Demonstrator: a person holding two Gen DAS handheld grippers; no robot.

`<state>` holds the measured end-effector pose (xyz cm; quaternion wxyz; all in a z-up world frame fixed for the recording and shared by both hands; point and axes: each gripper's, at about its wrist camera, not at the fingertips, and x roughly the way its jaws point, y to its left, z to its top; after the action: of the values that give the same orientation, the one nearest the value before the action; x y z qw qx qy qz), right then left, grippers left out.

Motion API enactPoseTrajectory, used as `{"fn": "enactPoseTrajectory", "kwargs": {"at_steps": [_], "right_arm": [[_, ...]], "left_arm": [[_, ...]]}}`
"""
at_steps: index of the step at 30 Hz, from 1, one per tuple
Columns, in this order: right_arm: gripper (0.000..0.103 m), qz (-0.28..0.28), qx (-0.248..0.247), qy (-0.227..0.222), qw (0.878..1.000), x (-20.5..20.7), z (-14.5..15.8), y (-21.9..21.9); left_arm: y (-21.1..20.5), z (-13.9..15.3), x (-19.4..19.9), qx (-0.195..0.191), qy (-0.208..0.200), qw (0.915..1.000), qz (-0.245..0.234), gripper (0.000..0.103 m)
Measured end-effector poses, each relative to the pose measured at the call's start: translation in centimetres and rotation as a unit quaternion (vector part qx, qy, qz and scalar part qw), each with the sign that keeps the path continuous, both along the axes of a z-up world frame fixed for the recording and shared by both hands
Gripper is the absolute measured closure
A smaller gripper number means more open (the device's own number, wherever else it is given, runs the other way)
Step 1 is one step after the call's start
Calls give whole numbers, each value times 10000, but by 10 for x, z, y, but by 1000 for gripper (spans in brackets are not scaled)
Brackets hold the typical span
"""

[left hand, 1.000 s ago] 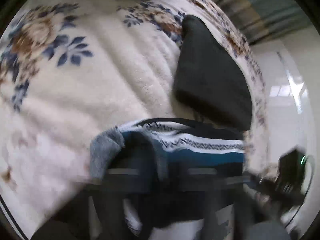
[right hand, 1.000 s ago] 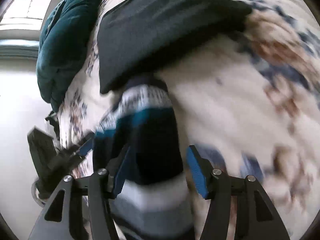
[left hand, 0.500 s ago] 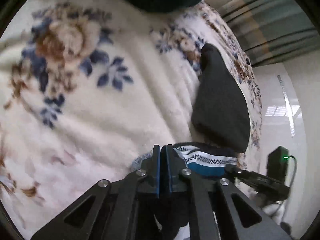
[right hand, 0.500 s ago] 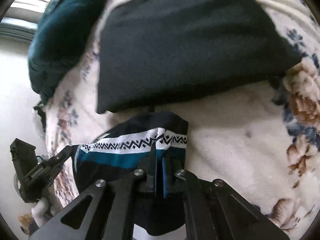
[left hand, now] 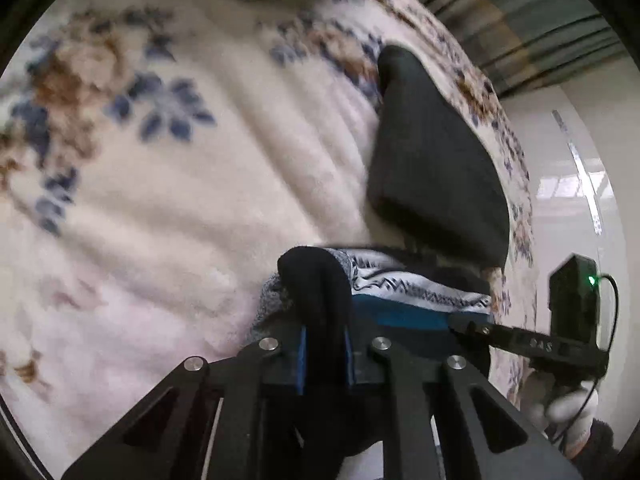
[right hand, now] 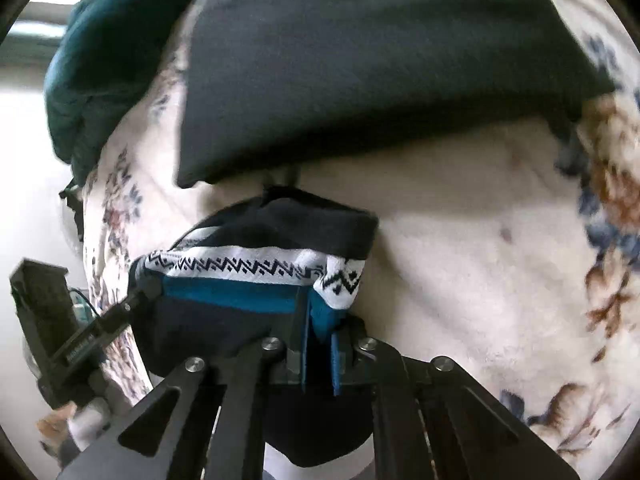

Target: Fold small clothes

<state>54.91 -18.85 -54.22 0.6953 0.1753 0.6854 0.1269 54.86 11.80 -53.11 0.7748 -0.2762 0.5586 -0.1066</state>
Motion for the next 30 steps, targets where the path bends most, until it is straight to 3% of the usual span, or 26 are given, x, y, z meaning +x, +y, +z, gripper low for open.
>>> {"fn": "enactPoseTrajectory", "kwargs": {"at_steps": [2,5,9,10,12,13,14,15,18,21,23,26,28,29,30], "right_arm": [[96,62,18,-259,9996,1,13,7],[97,48,-60,-449,9990,8,17,10],[97,3,-286,-18,9996,23,-11,14],[95,50,-281,74,9996,23,-12,14],[89,81,-202,170,9996,19,-8,10],[75,92,-95,202,9997,13,-2,5],[55,76,-23,233,9997,5,5,-1],[50,62,22,237,9997,-4,11,-8],[47,38,227,305,9993,-44,31,-29],[46,-86,444,537,9975,-92,41,-50],[46,-284,454,738,9958,-133,43,-63],[46,-549,546,1130,9906,-196,32,-66],[46,-677,574,1281,9878,-223,19,-60],[46,-746,542,1325,9869,-236,10,-53],[46,-782,533,1340,9864,-242,5,-49]], "left_arm": [[12,4,-2,20,-97,9999,129,92],[22,-16,5,-48,150,9998,147,92],[26,-39,13,-437,500,9976,184,88],[27,-37,12,-543,516,9970,169,85],[32,-23,5,-616,497,9967,158,60],[34,-14,-2,-786,379,9961,146,45],[38,-2,-14,-951,248,9950,157,38],[40,6,-24,-968,173,9950,147,38],[46,40,-75,-852,-33,9964,38,38],[45,51,-125,-805,96,9967,-42,38],[39,44,-155,-714,317,9968,-143,38],[29,7,-186,-768,852,9930,-288,38],[19,-18,-194,-665,1026,9916,-428,44],[13,-27,-196,-667,980,9916,-512,79],[10,-28,-196,-627,938,9919,-581,96]]}}
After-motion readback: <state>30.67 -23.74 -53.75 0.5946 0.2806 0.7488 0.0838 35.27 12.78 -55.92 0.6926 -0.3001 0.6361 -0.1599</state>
